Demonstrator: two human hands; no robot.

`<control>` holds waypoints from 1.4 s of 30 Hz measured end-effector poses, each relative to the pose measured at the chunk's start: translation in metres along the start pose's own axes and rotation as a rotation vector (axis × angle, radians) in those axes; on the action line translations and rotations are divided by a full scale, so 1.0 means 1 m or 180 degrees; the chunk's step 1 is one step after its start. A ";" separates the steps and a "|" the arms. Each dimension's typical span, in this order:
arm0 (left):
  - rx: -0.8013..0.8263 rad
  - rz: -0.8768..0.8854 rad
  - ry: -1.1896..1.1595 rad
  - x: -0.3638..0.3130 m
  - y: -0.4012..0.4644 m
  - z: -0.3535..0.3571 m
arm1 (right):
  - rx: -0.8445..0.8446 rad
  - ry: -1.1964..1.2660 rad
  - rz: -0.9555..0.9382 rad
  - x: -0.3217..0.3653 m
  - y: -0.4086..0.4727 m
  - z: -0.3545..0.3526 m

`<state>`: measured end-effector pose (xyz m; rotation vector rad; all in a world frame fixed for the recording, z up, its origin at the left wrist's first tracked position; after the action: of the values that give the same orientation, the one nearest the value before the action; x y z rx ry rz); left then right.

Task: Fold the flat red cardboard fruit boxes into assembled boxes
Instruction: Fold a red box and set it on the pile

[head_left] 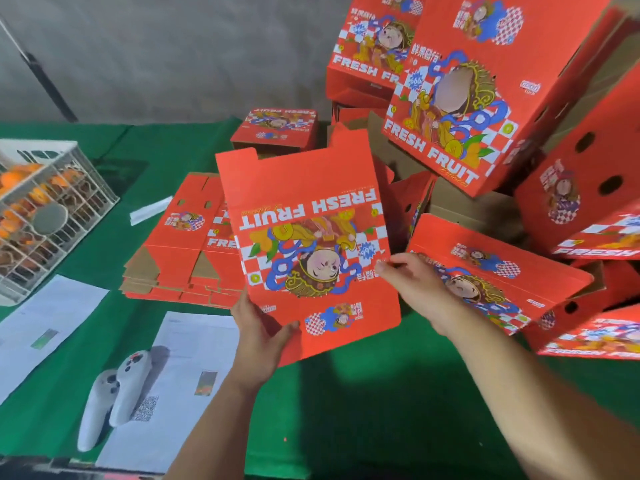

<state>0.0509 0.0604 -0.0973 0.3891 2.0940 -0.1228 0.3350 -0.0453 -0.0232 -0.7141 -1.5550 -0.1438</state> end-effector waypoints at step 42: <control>0.0444 -0.0574 -0.0285 0.072 -0.045 -0.024 | 0.0524 -0.0904 -0.0669 0.066 0.063 0.061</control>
<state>-0.0181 0.0396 -0.1489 0.2718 2.0352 -0.3875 0.3186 0.0582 0.0094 -0.4535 -1.8893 -0.0704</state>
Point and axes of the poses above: each hand's wrist, its own y-axis towards the middle knuckle, its own z-axis out of the palm, x = y × z, the point moved 6 cm from there along y, towards the middle knuckle, and after that the axes turned 13 degrees about y, right-handed, at the moved point
